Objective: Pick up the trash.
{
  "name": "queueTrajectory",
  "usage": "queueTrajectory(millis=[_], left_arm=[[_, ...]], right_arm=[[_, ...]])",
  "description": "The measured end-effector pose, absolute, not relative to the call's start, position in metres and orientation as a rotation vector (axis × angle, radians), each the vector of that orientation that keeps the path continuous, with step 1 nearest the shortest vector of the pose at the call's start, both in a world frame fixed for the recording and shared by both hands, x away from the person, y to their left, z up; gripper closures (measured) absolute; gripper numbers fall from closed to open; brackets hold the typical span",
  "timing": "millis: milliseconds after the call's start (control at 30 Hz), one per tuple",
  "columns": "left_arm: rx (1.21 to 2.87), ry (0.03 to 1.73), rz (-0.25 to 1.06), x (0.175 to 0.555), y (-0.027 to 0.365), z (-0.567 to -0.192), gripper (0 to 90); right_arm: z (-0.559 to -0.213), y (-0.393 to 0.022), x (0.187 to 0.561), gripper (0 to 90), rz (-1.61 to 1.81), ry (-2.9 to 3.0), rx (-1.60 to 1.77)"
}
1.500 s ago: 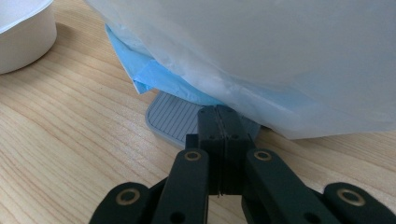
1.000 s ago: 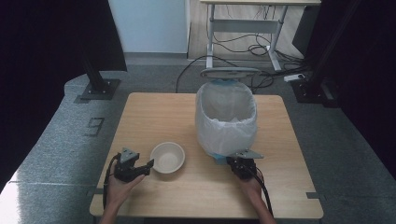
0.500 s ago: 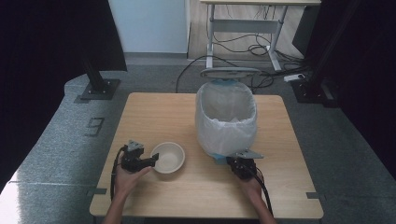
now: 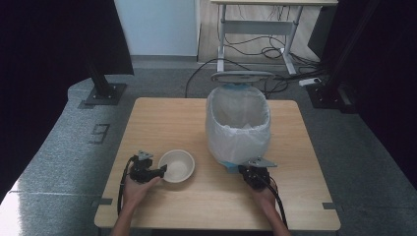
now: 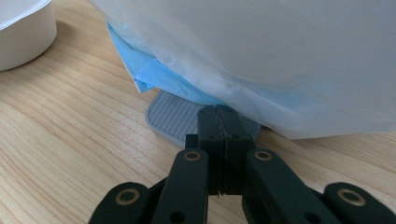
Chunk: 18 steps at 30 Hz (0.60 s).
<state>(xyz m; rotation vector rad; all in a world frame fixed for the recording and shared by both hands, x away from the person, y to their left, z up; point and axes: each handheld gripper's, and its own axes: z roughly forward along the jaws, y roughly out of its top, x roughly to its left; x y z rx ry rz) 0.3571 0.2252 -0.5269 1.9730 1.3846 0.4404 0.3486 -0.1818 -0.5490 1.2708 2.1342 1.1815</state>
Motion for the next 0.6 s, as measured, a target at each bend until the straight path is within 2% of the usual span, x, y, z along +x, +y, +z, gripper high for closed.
queueTrajectory(millis=[33,100,133,267,400,600], left_arm=[[1.971,1.383,0.431,0.357,0.225,-0.527,37.0],[1.971,1.371,0.419,0.357,0.225,-0.528,48.1],[1.973,1.360,0.413,0.357,0.225,-0.528,48.1],[1.982,1.322,0.368,0.354,0.225,-0.529,65.0],[1.931,1.294,0.308,0.350,0.229,-0.527,76.8],[1.883,1.270,0.278,0.345,0.232,-0.523,80.6]], right_arm=[[-0.549,-0.182,0.349,88.3,1.183,2.135,1.270],[-0.549,-0.182,0.349,88.3,1.186,2.135,1.272],[-0.549,-0.182,0.349,88.3,1.186,2.135,1.272],[-0.549,-0.182,0.349,88.3,1.187,2.136,1.273],[-0.549,-0.183,0.349,88.3,1.190,2.136,1.278],[-0.549,-0.183,0.349,88.3,1.191,2.137,1.278]])
